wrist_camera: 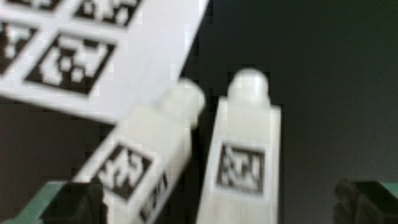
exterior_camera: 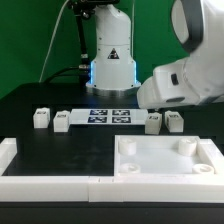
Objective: Assemble one leg
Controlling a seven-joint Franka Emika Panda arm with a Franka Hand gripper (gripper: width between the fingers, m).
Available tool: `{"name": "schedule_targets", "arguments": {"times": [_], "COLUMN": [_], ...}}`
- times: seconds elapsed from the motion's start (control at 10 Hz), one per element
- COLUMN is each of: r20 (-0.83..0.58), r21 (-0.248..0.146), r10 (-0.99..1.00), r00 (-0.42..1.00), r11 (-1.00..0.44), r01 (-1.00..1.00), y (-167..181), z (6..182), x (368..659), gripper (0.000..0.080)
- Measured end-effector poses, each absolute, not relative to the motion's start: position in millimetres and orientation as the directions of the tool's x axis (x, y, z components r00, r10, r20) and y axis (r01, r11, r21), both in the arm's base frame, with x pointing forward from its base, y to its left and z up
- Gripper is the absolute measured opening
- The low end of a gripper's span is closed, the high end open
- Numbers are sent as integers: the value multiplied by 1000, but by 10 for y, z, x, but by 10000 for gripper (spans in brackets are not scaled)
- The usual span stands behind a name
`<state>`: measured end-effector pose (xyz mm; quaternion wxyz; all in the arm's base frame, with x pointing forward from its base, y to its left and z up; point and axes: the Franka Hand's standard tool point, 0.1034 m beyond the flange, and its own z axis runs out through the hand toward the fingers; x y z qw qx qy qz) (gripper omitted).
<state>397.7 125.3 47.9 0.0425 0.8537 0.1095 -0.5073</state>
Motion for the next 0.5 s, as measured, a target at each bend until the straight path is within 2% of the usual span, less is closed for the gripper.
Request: {"name": "schedule_targets", "arguments": {"times": [0.2,0.5], "r20": [-886,-879], "r21": [-43,-35], "r10": [142,145], "r00": [441,455], "r11": [-973,-970], "r01": [228,240], "y": [1272,1351], "z": [405,289], "x": [4025,3937], "gripper": [649,649]}}
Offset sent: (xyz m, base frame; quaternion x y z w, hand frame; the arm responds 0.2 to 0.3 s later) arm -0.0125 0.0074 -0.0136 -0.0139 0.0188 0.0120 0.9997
